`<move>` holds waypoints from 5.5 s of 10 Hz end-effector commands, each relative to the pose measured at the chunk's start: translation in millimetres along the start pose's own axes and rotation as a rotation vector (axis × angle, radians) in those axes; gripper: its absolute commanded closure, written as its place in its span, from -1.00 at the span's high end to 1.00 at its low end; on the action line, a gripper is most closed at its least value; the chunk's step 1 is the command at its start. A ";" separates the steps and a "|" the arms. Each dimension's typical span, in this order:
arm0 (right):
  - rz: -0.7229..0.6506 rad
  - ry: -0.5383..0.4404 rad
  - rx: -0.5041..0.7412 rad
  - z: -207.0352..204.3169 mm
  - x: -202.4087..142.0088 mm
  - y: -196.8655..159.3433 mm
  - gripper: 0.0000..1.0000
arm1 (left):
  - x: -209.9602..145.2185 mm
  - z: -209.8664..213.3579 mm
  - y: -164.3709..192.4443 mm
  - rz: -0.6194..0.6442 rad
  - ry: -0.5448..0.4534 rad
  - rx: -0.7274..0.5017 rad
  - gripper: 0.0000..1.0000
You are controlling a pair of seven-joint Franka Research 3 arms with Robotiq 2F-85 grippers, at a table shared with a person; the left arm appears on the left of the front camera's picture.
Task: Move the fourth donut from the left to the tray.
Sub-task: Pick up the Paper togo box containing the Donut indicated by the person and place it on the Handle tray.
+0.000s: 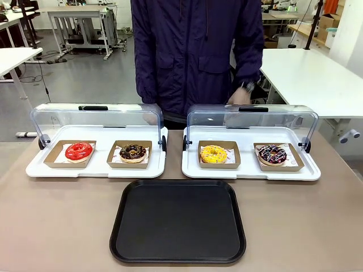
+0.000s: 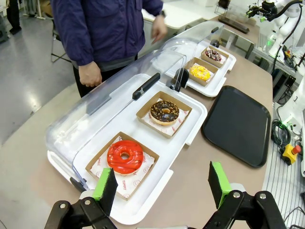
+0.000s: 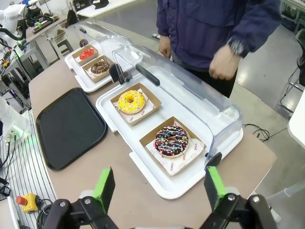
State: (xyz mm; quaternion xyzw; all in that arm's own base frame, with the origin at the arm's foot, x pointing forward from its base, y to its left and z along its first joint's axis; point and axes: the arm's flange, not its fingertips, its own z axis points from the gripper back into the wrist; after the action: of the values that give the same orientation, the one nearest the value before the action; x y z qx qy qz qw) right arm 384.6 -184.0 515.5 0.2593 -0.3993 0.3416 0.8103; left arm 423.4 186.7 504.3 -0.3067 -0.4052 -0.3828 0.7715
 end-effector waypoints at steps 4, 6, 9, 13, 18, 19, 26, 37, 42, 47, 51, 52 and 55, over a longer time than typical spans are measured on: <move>0.025 -0.029 0.002 -1.1 1.9 -2.9 1.00 | -0.4 -1.1 -0.3 -0.009 -0.023 -0.006 1.00; 0.025 -0.029 0.002 -1.1 1.9 -2.9 1.00 | -0.4 -1.1 -0.3 -0.009 -0.023 -0.006 1.00; 0.025 -0.029 0.002 -1.1 1.9 -2.9 1.00 | -0.4 -1.1 -0.3 -0.009 -0.023 -0.006 1.00; 0.025 -0.029 0.002 -1.1 1.9 -2.9 1.00 | -0.4 -1.1 -0.3 -0.009 -0.023 -0.006 1.00; 0.025 -0.029 0.002 -1.1 1.9 -2.9 1.00 | -0.4 -1.1 -0.3 -0.009 -0.023 -0.006 1.00; 0.025 -0.029 0.002 -1.1 1.9 -2.9 1.00 | -0.4 -1.1 -0.3 -0.009 -0.023 -0.006 1.00; 0.057 0.076 0.005 -15.4 14.7 3.0 1.00 | -0.4 -1.1 -0.3 -0.009 -0.023 -0.006 1.00; 0.598 0.641 -0.017 -187.7 -13.6 72.3 1.00 | -0.4 -1.1 -0.3 -0.009 -0.023 -0.006 1.00; 0.779 0.736 -0.084 -242.5 -51.9 70.1 1.00 | -0.4 -1.1 -0.3 -0.009 -0.023 -0.006 1.00; 0.746 0.723 -0.060 -239.0 -37.4 68.2 1.00 | -0.4 -1.1 -0.3 -0.009 -0.023 -0.006 1.00; 0.770 0.810 -0.139 -255.7 -38.0 48.4 1.00 | -0.4 -1.1 -0.3 -0.009 -0.023 -0.006 1.00; 0.782 0.818 -0.161 -261.3 -36.3 42.4 1.00 | -0.4 -1.1 -0.3 -0.009 -0.023 -0.006 1.00; 0.792 0.840 -0.152 -275.2 -40.9 27.5 1.00 | -0.4 -1.1 -0.3 -0.009 -0.023 -0.006 1.00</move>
State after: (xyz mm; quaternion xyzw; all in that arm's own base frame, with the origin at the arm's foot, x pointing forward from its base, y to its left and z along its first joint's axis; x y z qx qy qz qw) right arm 467.2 7.7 336.9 -0.1131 -0.1391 0.6683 0.7219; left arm 423.3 186.7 503.7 -0.3071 -0.4045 -0.3826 0.7718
